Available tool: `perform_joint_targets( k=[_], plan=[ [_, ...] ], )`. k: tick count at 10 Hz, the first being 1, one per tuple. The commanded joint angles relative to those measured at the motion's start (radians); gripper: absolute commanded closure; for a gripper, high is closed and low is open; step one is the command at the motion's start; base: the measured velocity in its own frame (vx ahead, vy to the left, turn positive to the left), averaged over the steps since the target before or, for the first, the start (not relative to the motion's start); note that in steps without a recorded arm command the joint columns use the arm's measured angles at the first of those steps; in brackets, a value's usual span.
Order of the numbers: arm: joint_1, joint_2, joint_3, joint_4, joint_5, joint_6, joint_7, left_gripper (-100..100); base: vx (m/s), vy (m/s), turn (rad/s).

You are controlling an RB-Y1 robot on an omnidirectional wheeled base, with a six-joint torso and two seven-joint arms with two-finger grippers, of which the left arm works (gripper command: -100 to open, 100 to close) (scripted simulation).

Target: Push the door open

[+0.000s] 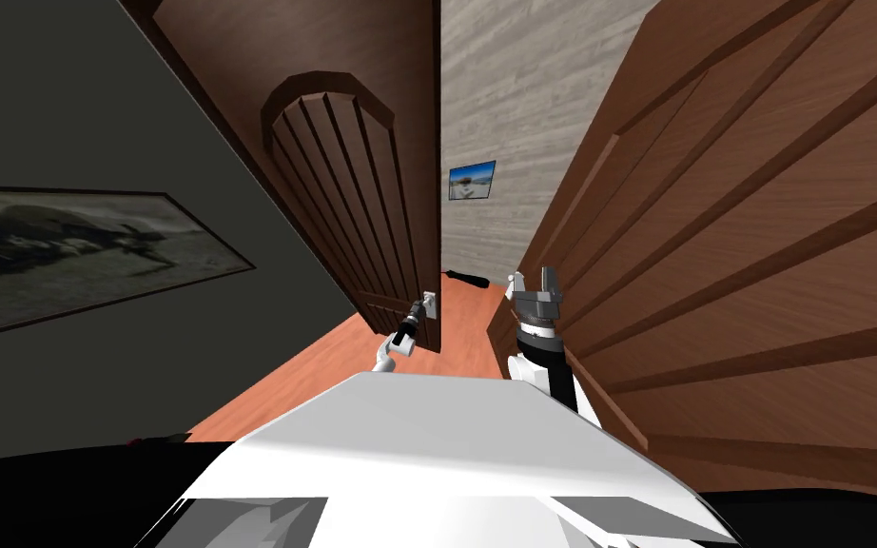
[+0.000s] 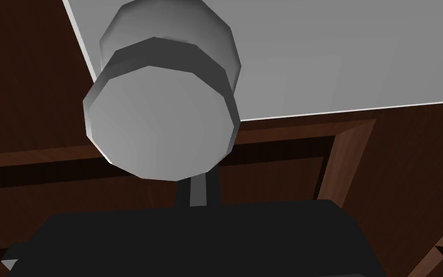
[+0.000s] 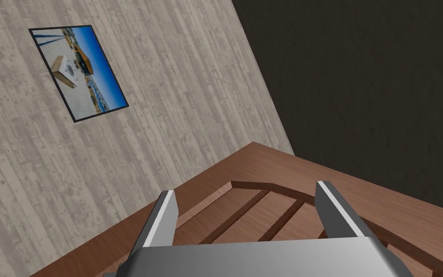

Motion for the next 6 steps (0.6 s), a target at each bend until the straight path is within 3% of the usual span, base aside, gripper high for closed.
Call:
perform_joint_targets(
  k=[1,6],
  plan=[
    [0.005,0.000,-0.006,-0.006,0.000,0.005,0.002,-100,-0.149,0.025,-0.014],
    [0.020,-0.011,-0.029,-0.030,0.005,0.019,0.015,-100,-0.203,0.038,0.006]
  ],
)
